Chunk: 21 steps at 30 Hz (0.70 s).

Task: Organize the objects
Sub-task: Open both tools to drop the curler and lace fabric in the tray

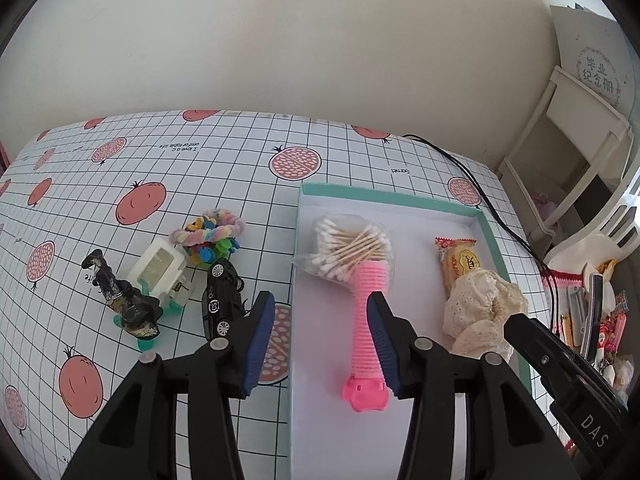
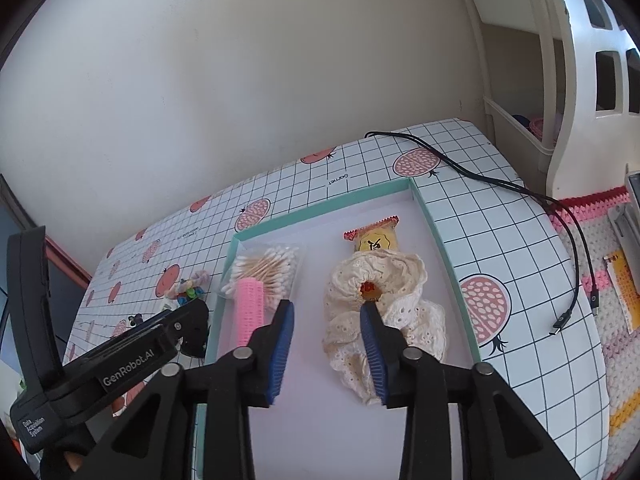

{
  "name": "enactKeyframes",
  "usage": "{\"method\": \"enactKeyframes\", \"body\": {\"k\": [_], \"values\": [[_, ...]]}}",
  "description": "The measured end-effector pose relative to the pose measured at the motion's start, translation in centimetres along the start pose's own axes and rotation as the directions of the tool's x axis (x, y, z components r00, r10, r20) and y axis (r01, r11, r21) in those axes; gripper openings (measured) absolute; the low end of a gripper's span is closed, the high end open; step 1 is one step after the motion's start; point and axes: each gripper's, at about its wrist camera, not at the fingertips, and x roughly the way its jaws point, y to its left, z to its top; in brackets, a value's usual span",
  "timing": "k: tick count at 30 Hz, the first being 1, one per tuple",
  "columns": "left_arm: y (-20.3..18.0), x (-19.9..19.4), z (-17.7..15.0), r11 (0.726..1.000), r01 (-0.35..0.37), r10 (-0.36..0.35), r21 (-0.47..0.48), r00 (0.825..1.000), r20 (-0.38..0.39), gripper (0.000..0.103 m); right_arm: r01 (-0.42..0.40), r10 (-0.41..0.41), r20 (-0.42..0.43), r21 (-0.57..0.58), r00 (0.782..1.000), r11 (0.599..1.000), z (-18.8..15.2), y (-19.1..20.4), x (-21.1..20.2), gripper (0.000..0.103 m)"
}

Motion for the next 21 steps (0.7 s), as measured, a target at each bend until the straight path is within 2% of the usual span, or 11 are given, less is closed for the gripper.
{"method": "enactKeyframes", "body": {"k": [3, 5, 6, 9, 14, 16, 19, 21], "values": [[0.6, 0.1, 0.0, 1.0, -0.018, 0.018, -0.018, 1.0, -0.003, 0.055, 0.012, -0.012, -0.003, 0.002, 1.0, 1.0, -0.1, -0.1, 0.2, 0.057], [1.1, 0.2, 0.0, 0.999, -0.027, 0.026, -0.035, 1.0, -0.006, 0.064, 0.023, -0.023, -0.001, 0.005, 1.0, 1.0, -0.1, -0.2, 0.2, 0.065], [1.3, 0.3, 0.0, 0.999, -0.029, 0.029, -0.042, 1.0, -0.005, 0.071, 0.025, -0.025, -0.001, 0.008, 1.0, 1.0, -0.1, -0.2, 0.2, 0.067], [1.8, 0.2, -0.1, 0.997, -0.04, 0.04, -0.059, 0.999, -0.001, 0.075, 0.029, -0.029, 0.001, 0.017, 1.0, 0.999, 0.0, -0.4, 0.2, 0.071], [2.6, 0.0, -0.1, 0.994, -0.059, 0.06, -0.088, 0.998, 0.017, 0.087, 0.032, -0.032, -0.004, 0.023, 0.999, 0.999, -0.2, -0.6, 0.4, 0.081], [2.8, -0.1, -0.1, 0.993, -0.063, 0.065, -0.098, 0.997, 0.027, 0.094, 0.037, -0.037, -0.005, 0.024, 0.999, 0.999, -0.2, -0.7, 0.5, 0.09], [3.1, -0.1, -0.1, 0.992, -0.076, 0.079, -0.103, 0.996, 0.033, 0.094, 0.034, -0.034, -0.005, 0.027, 0.999, 0.999, -0.2, -0.7, 0.5, 0.1], [3.3, -0.1, -0.1, 0.991, -0.082, 0.086, -0.109, 0.996, 0.03, 0.094, 0.038, -0.038, -0.007, 0.026, 0.999, 0.999, -0.3, -0.7, 0.6, 0.103]]}}
